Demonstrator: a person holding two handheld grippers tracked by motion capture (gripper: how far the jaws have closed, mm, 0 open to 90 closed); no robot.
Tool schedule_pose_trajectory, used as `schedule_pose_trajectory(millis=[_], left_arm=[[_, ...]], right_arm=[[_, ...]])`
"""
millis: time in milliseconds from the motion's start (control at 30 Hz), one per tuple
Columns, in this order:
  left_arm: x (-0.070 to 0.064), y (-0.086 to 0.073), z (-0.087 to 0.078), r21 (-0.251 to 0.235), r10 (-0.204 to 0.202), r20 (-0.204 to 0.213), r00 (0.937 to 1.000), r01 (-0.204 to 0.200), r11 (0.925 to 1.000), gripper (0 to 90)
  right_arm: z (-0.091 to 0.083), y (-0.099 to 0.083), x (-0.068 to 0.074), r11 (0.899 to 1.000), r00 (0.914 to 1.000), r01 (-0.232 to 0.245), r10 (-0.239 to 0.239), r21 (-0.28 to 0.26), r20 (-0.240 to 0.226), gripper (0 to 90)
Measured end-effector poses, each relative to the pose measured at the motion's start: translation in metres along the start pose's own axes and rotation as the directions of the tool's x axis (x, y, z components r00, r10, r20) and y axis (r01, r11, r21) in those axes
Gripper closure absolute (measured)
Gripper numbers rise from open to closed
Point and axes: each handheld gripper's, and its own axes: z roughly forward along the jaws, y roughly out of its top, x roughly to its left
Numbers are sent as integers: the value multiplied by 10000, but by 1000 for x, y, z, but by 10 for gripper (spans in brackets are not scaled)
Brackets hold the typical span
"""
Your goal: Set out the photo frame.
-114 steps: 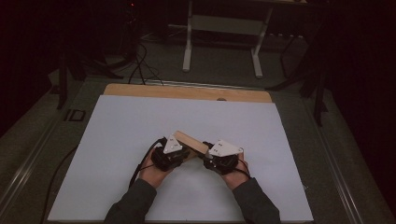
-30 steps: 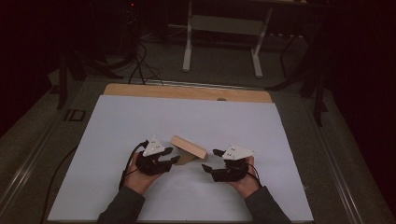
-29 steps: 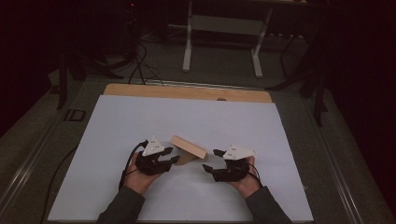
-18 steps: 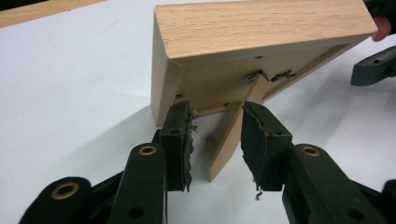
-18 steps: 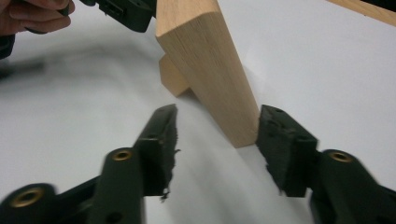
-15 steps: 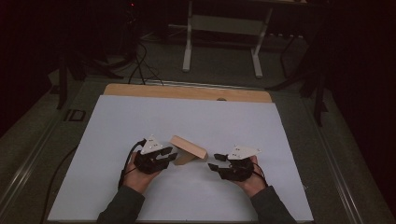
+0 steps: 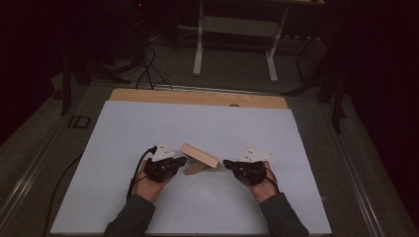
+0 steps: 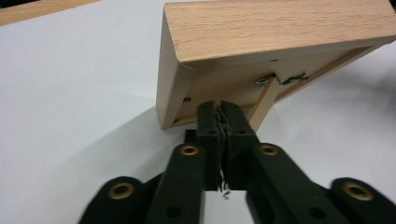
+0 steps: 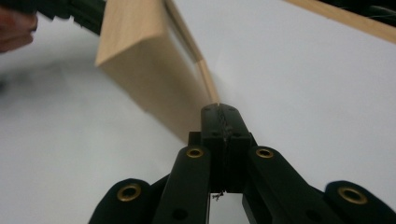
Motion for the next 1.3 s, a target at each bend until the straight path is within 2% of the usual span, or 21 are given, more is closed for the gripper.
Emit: schedule_pose_trajectory(millis=[233,467,600,733,1300], left_arm=[[-3,7,7,90,117,7,9999,-117,9999,900],[-3,7,12,249,38,-78,10000,-36,9997,900],[-1,7,13,282,7,-92,10000,-5,9996,900],[-1,6,16,376,-21,-99,9999,25,9993,900],[1,8,28,711,21,-80,10000,-16,9975,900]], right_arm=[[6,9,-5,9977,9983,-566,569,-360,82,898],[15,13,-7,9931,9949,-1001,1005,-612,34,896],[20,14,-5,9930,9947,-1026,1019,-591,-154,897],[21,13,-5,9916,9934,-1144,1134,-599,-195,897],[17,10,-2,9931,9946,-1019,1007,-578,-234,897]])
